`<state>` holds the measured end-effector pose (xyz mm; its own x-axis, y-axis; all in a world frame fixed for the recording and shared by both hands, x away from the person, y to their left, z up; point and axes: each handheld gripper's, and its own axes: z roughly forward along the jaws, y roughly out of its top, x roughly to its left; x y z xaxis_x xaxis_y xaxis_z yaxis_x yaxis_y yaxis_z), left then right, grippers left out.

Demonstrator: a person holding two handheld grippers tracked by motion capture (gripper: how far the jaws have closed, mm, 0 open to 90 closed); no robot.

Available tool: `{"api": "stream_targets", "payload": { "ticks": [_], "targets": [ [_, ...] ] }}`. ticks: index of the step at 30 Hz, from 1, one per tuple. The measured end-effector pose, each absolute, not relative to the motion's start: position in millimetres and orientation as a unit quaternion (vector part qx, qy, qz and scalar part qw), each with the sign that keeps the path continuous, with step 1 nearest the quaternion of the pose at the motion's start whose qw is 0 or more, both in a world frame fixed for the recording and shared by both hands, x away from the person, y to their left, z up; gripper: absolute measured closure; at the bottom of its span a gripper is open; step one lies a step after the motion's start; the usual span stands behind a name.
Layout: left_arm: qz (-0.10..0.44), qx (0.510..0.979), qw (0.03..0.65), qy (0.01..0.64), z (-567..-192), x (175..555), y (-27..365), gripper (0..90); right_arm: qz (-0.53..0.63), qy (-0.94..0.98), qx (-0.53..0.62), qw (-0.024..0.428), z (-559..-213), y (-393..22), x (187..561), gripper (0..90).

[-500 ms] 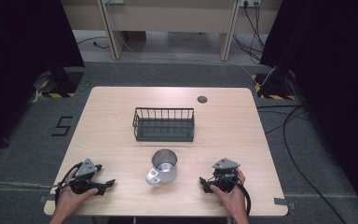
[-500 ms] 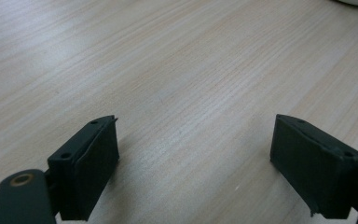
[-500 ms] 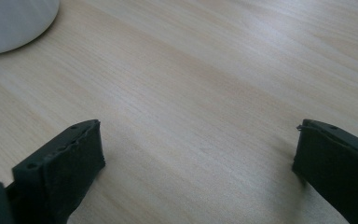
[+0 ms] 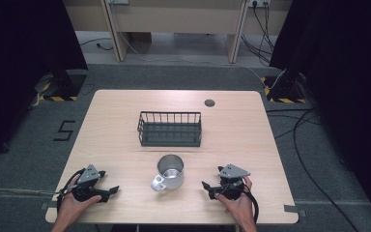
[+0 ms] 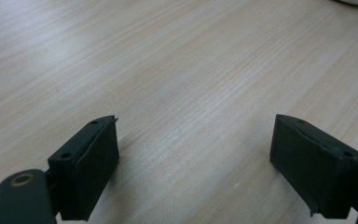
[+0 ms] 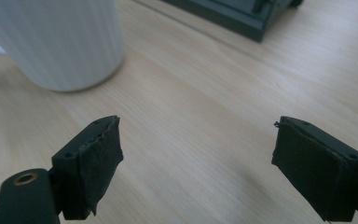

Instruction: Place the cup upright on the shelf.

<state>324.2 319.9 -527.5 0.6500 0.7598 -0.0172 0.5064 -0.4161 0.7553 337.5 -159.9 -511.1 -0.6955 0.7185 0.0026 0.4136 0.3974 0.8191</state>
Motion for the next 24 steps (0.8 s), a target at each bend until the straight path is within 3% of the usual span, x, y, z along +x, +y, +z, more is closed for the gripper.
{"api": "stream_targets", "payload": {
  "ticks": [24],
  "targets": [
    [0.166, 0.825, 0.38, 0.384, -527, 324, 320, 14.6, 0.573, 0.782, 0.216, 0.118, -487, -119, 340, 15.0]
  ]
}}
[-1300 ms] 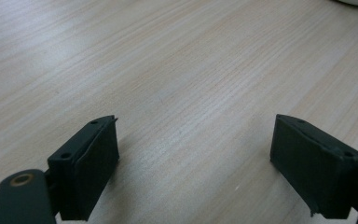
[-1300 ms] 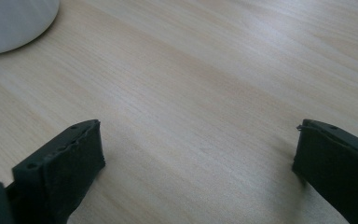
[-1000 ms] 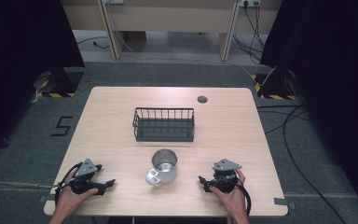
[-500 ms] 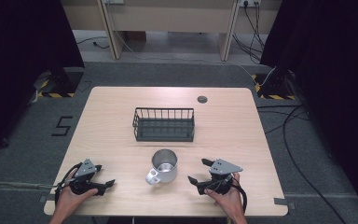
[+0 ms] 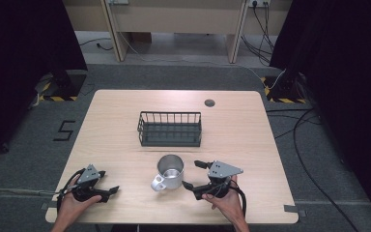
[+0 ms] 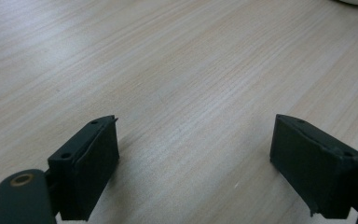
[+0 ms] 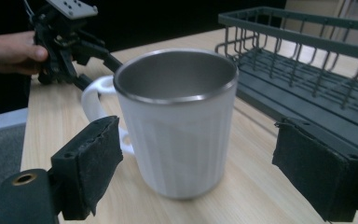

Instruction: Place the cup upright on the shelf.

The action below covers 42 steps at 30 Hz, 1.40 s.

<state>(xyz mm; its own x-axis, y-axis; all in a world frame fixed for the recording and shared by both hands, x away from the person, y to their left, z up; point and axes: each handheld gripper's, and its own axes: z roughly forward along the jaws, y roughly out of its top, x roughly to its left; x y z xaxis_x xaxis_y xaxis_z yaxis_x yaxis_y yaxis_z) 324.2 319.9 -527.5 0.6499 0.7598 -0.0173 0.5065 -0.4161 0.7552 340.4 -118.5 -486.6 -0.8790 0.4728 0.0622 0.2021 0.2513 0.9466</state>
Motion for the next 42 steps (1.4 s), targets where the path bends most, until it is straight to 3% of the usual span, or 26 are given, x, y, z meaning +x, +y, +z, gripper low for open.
{"api": "stream_targets", "payload": {
  "ticks": [13, 24, 42],
  "targets": [
    [0.166, 0.825, 0.38, 0.384, -527, 324, 320, 14.6, 0.585, 0.78, 0.192, 0.11, -482, -92, 355, 14.9],
    [0.166, 0.825, 0.38, 0.384, -527, 324, 320, 14.5, 0.597, 0.778, 0.176, 0.086, -489, -77, 370, 3.2],
    [0.166, 0.825, 0.38, 0.384, -527, 324, 320, 14.6, 0.609, 0.776, 0.155, 0.046, -494, -57, 389, 0.7]
  ]
}}
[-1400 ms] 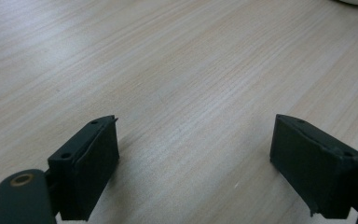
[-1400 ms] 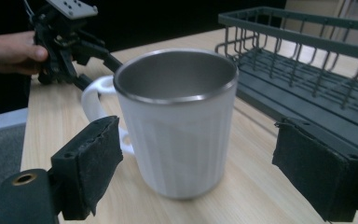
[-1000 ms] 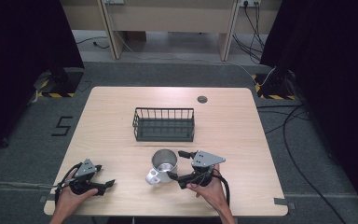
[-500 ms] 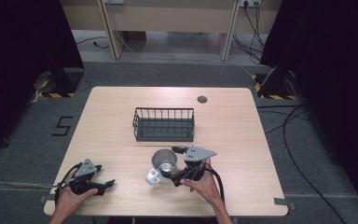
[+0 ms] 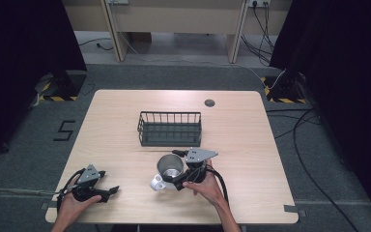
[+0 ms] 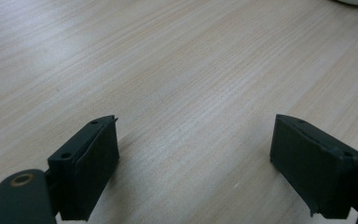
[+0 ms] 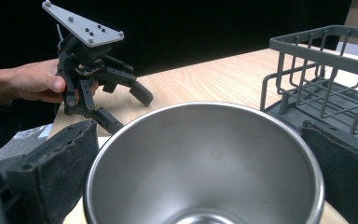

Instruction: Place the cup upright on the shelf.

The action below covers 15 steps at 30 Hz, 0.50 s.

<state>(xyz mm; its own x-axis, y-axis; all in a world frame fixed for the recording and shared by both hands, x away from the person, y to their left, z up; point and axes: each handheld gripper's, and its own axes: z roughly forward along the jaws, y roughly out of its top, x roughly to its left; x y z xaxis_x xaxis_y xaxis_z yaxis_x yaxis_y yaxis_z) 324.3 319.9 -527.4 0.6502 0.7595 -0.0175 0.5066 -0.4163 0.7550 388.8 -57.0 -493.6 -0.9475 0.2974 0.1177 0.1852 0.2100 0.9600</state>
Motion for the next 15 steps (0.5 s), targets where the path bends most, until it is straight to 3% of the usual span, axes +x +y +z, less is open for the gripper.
{"api": "stream_targets", "payload": {
  "ticks": [7, 15],
  "targets": [
    [0.166, 0.825, 0.38, 0.384, -527, 324, 320, 14.5, 0.61, 0.774, 0.162, 0.06, -493, -55, 384, 5.9],
    [0.166, 0.825, 0.38, 0.384, -527, 324, 320, 14.5, 0.602, 0.753, 0.234, 0.124, -494, -53, 365, 6.0]
  ]
}}
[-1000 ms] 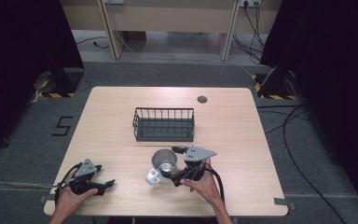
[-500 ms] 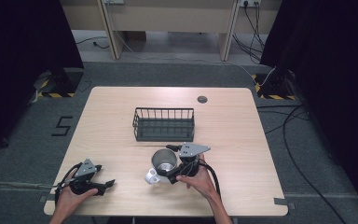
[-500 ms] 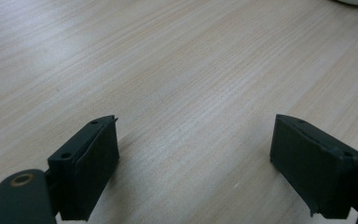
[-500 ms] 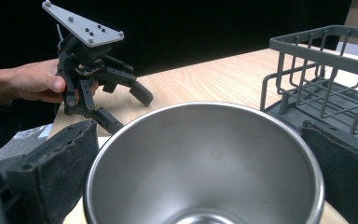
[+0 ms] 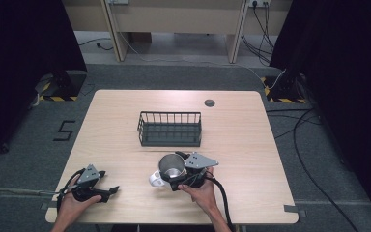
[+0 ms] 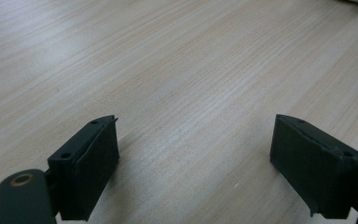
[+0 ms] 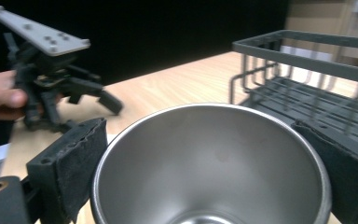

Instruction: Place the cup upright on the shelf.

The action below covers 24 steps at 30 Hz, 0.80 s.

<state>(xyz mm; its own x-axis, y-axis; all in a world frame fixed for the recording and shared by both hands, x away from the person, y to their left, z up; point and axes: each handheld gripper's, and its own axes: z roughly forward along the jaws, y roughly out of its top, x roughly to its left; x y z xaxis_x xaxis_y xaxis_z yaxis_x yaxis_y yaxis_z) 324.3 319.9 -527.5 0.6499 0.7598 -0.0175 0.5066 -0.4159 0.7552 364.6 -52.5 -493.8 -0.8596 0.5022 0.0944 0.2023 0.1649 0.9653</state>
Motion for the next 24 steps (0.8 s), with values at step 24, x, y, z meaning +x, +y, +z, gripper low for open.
{"api": "stream_targets", "payload": {
  "ticks": [24],
  "targets": [
    [0.166, 0.825, 0.38, 0.384, -527, 324, 320, 14.6, 0.606, 0.773, 0.168, 0.088, -491, -60, 379, 5.4]
  ]
}}
